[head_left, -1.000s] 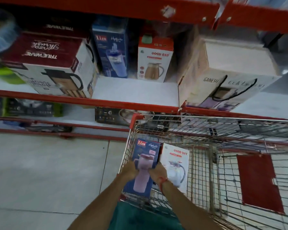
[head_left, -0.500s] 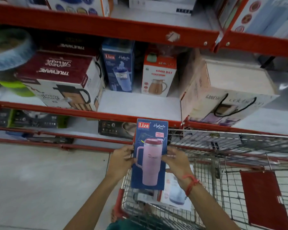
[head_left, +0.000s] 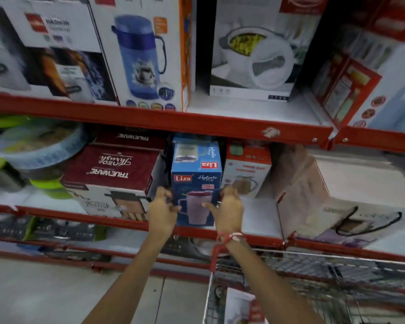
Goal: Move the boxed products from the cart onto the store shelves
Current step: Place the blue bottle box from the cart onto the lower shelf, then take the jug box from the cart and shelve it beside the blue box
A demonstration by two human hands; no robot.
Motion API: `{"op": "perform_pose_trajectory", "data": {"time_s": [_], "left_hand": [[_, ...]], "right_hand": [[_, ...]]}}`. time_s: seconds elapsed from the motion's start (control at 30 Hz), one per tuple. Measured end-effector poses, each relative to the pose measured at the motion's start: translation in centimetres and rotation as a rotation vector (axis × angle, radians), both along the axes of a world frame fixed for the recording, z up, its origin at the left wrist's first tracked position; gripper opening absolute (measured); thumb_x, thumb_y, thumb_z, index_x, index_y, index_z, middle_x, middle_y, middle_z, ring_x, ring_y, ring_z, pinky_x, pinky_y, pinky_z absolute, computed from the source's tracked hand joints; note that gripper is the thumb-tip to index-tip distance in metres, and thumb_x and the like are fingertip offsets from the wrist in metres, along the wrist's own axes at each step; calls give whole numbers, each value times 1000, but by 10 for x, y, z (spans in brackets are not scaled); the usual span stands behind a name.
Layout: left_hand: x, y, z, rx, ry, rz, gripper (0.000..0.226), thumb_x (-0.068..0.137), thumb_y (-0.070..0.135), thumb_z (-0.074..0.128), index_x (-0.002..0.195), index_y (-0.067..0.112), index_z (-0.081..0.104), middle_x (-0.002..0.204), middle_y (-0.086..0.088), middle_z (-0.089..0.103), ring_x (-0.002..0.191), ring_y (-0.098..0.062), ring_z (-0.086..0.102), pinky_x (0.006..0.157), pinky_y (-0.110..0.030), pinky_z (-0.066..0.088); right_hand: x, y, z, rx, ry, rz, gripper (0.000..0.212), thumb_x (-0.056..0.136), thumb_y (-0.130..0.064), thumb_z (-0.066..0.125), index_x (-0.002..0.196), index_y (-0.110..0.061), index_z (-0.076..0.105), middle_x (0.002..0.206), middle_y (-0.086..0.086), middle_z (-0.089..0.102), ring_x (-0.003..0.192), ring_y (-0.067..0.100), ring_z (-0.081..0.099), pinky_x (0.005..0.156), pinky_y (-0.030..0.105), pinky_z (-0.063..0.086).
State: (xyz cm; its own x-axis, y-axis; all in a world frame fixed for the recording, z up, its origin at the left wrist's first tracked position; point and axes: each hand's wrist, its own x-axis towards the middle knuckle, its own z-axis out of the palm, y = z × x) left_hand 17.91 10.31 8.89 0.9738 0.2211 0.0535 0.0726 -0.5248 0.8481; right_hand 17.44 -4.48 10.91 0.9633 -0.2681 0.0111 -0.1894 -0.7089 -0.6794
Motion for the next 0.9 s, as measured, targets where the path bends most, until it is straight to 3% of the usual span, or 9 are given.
{"op": "perform_pose_trajectory", "data": {"time_s": [0.07,0.17,0.33,0.47,0.53,0.6,0.73,0.87,0.9], "left_hand": [[17,8,-16,14,46,18,31,76,-10,65,86,6,41,78,-16,59,68,-31,61,68,-41,57],[38,14,-40,64,81,52,30,76,-8,62,100,-2,45,86,-25,66,78,-37,65,71,-52,56],[40,9,-54,91,91,63,41,83,-2,56,121,-4,40,98,-26,68,89,-41,64,75,-48,53],[-1,-13,-79,30,95,117,58,80,-5,59,133,-1,36,131,-24,50,119,-38,51,100,-45,45],[-34,-38,-91,7,35,193,65,75,-11,58,134,1,34,132,-22,43,117,-36,49,100,-46,46],[-66,-65,-103,-15,21,161,67,72,-13,59,133,4,36,130,-19,42,117,-33,48,101,-44,46],[-125,-122,-140,6,240,-111,56,80,0,59,131,13,41,131,-10,46,115,-21,51,99,-28,44],[-167,-164,-168,-78,720,-304,46,84,11,59,128,8,46,128,-13,55,112,-30,57,86,-28,45],[-176,-172,-175,-74,829,-353,43,84,15,60,125,8,49,124,-13,58,110,-31,59,82,-27,46]], "right_hand": [[15,10,-12,-42,33,20,49,76,-24,76,112,-3,49,121,16,59,103,32,62,87,39,52],[28,17,-28,-104,57,39,50,81,-23,72,119,-1,47,128,16,54,106,34,62,89,40,51],[32,11,-50,-86,12,65,35,84,-23,69,107,-2,53,114,15,61,96,32,65,83,40,54],[-7,-20,-96,-54,-4,114,19,86,-23,65,94,-7,59,99,10,64,85,28,64,73,40,56],[-41,-43,-128,-110,-29,97,17,87,-21,63,99,-10,59,107,10,62,95,27,62,80,41,58],[-77,-65,-152,-200,-20,61,27,89,-26,57,112,-12,57,128,12,54,118,28,52,102,45,49],[-144,-105,-182,-197,94,-184,57,93,-50,31,132,-10,42,146,19,36,136,34,32,112,50,33],[-207,-148,-198,-118,607,-589,73,89,-45,54,145,-9,25,156,24,17,144,39,13,116,55,18],[-218,-157,-199,0,733,-680,72,88,-45,56,143,-8,29,154,24,22,142,39,20,115,53,21]]}}
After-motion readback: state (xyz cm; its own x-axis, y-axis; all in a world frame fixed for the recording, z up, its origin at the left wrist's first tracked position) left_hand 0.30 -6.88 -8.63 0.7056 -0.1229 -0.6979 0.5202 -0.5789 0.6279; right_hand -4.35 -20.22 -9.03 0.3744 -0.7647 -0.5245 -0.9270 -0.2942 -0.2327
